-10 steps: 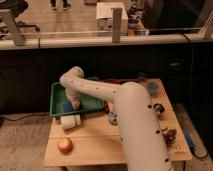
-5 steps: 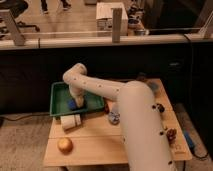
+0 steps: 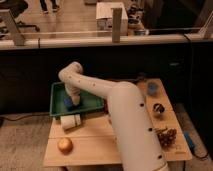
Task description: Wipe tray with sponge
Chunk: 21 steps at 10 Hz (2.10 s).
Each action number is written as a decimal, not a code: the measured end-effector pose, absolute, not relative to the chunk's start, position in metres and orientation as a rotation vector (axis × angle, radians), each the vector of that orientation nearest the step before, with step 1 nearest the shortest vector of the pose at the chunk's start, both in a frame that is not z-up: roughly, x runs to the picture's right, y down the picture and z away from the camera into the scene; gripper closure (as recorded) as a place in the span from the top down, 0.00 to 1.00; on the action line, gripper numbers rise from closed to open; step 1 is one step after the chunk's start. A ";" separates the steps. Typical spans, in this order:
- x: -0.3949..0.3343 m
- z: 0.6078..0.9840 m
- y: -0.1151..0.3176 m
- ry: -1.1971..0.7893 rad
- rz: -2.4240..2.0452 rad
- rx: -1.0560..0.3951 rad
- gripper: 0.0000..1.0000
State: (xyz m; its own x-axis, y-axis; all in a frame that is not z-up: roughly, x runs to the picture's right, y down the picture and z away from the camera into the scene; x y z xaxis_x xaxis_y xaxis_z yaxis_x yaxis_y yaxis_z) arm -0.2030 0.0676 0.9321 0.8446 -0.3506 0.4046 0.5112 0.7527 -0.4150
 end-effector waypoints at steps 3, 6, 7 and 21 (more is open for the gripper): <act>-0.181 0.912 0.088 -0.300 -0.445 -0.538 0.00; -0.146 0.915 0.073 -0.268 -0.399 -0.512 0.00; -0.144 0.921 0.063 -0.271 -0.400 -0.504 0.00; -0.137 0.923 0.064 -0.323 -0.438 -0.497 0.00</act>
State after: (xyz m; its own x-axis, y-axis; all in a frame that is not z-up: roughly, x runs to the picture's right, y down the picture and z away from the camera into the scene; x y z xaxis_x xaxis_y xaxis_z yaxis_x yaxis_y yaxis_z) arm -0.1373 0.0636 0.9234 0.8588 -0.3225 0.3981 0.4756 0.7905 -0.3858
